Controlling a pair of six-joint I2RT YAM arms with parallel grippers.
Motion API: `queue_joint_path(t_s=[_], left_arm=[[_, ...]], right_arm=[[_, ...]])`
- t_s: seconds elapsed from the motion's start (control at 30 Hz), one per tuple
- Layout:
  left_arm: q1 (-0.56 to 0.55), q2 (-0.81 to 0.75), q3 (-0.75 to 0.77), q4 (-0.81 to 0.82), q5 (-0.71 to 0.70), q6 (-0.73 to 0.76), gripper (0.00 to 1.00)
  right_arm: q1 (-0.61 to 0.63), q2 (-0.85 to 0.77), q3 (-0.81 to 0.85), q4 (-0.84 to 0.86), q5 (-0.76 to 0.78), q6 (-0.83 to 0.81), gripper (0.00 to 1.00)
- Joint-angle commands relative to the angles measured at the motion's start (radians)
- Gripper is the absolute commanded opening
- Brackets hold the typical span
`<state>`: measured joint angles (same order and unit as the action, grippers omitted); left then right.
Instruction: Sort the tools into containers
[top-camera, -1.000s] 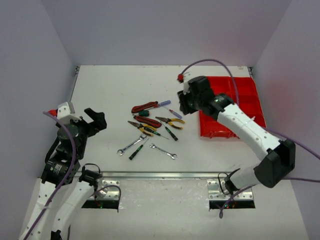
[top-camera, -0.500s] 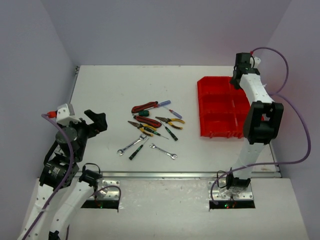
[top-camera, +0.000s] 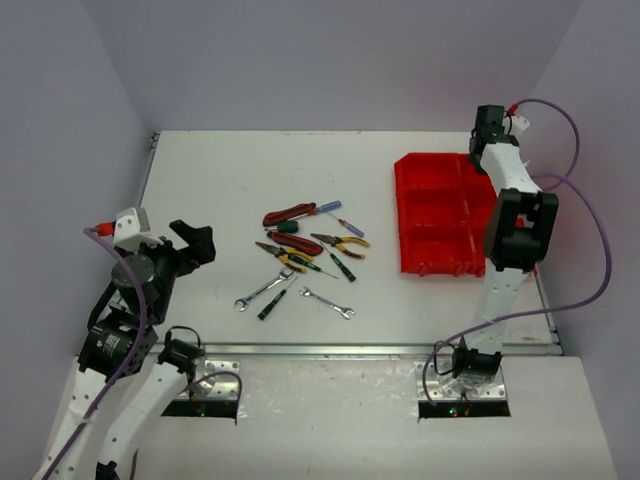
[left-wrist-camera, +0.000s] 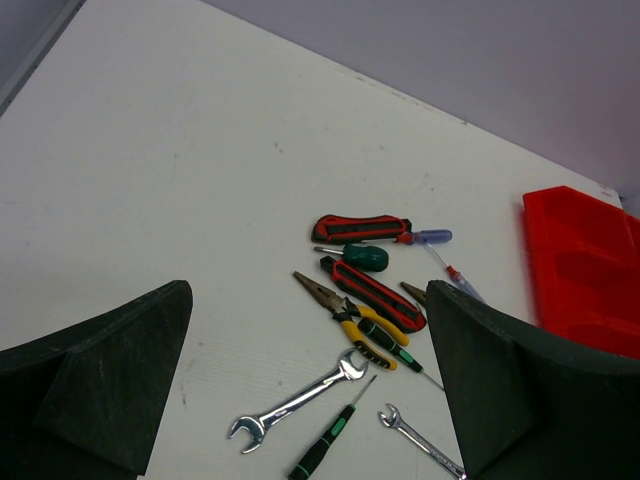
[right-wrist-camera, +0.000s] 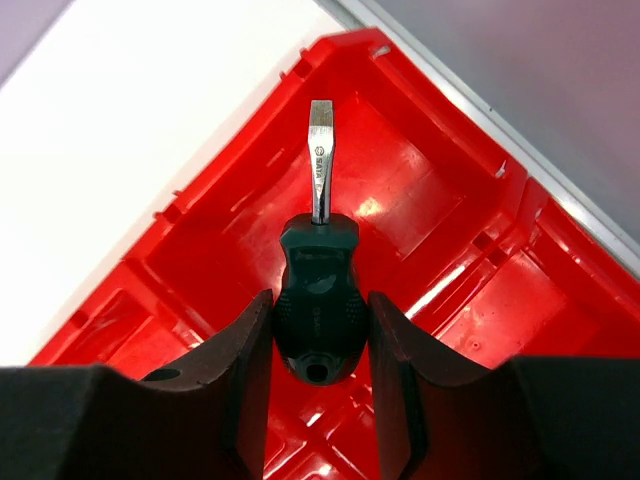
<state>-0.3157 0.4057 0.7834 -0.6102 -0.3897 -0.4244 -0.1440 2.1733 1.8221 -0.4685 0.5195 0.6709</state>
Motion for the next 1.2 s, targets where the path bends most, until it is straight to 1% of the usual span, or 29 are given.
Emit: queue_joint_path(t_s=[0.0,0.03,0.07,0.1,0.17,0.2,0.23,0.27,0.33,0.4,0.47,0.53,0.57,0.6,0.63,0.7,0.73,0.77,0.83,0.9,0.93,1.07,1.17], left_arm=[[-0.011,-0.005,-0.001,0.040,-0.006,-0.005,1.00],[-0.011,-0.005,-0.001,0.040,-0.006,-0.005,1.00],[-0.011,-0.004,-0.001,0.040,-0.006,-0.005,1.00],[-0.011,-0.003,-0.001,0.040,-0.005,-0.005,1.00],[-0.011,-0.002,0.000,0.040,-0.005,-0.004,1.00],[-0.011,-0.001,-0.001,0.040,-0.005,-0.004,1.00],[-0.011,-0.001,-0.001,0.040,-0.003,-0.004,1.00],[-0.011,-0.001,-0.002,0.040,-0.003,-0.004,1.00],[-0.011,-0.001,-0.002,0.040,-0.004,-0.004,1.00],[-0.011,-0.002,-0.002,0.041,-0.005,-0.004,1.00],[-0.011,0.000,-0.003,0.041,-0.006,-0.004,1.00],[-0.011,0.006,-0.001,0.038,-0.013,-0.005,1.00],[-0.011,0.007,-0.001,0.038,-0.014,-0.005,1.00],[-0.011,0.011,0.000,0.037,-0.015,-0.006,1.00],[-0.011,0.014,0.001,0.036,-0.015,-0.007,1.00],[-0.011,0.018,0.000,0.036,-0.015,-0.007,1.00],[-0.011,0.019,-0.001,0.036,-0.015,-0.007,1.00],[-0.011,0.023,0.000,0.036,-0.015,-0.007,1.00],[-0.011,0.027,0.002,0.035,-0.017,-0.007,1.00],[-0.011,0.027,0.002,0.035,-0.015,-0.007,1.00],[-0.011,0.027,0.002,0.035,-0.015,-0.008,1.00],[-0.011,0.027,0.002,0.036,-0.010,-0.007,1.00],[-0.011,0.027,0.002,0.036,-0.008,-0.005,1.00]], right_arm=[[0.001,-0.019,0.026,0.074,-0.002,-0.002,0.48],[0.000,-0.026,0.020,0.073,-0.013,-0.004,0.52],[0.000,-0.034,-0.002,0.078,-0.024,0.002,0.65],[0.000,-0.050,-0.023,0.085,-0.033,0.008,0.72],[0.002,-0.087,-0.059,0.105,-0.048,0.015,0.83],[0.003,-0.118,-0.086,0.124,-0.072,0.015,0.93],[0.002,-0.134,-0.094,0.139,-0.085,0.016,0.98],[0.002,-0.155,-0.097,0.139,-0.115,0.018,0.99],[0.015,-0.199,-0.103,0.141,-0.167,0.012,0.99],[0.032,-0.234,-0.119,0.158,-0.274,-0.017,0.99],[0.117,-0.280,-0.133,0.176,-0.357,-0.082,0.99],[0.244,-0.347,-0.181,0.221,-0.408,-0.179,0.99],[0.260,-0.355,-0.211,0.226,-0.414,-0.228,0.99],[0.316,-0.398,-0.257,0.279,-0.484,-0.286,0.99],[0.378,-0.417,-0.282,0.297,-0.563,-0.330,0.99],[0.481,-0.415,-0.296,0.277,-0.676,-0.378,0.99],[0.532,-0.396,-0.276,0.245,-0.684,-0.392,0.96],[0.599,-0.355,-0.236,0.177,-0.678,-0.422,0.90],[0.697,-0.293,-0.164,0.066,-0.615,-0.509,0.84],[0.804,-0.214,-0.129,0.033,-0.565,-0.561,0.76],[0.826,-0.189,-0.099,0.015,-0.543,-0.596,0.70],[0.900,-0.035,0.044,-0.037,-0.523,-0.676,0.69],[0.920,0.061,0.122,-0.058,-0.523,-0.734,0.68]])
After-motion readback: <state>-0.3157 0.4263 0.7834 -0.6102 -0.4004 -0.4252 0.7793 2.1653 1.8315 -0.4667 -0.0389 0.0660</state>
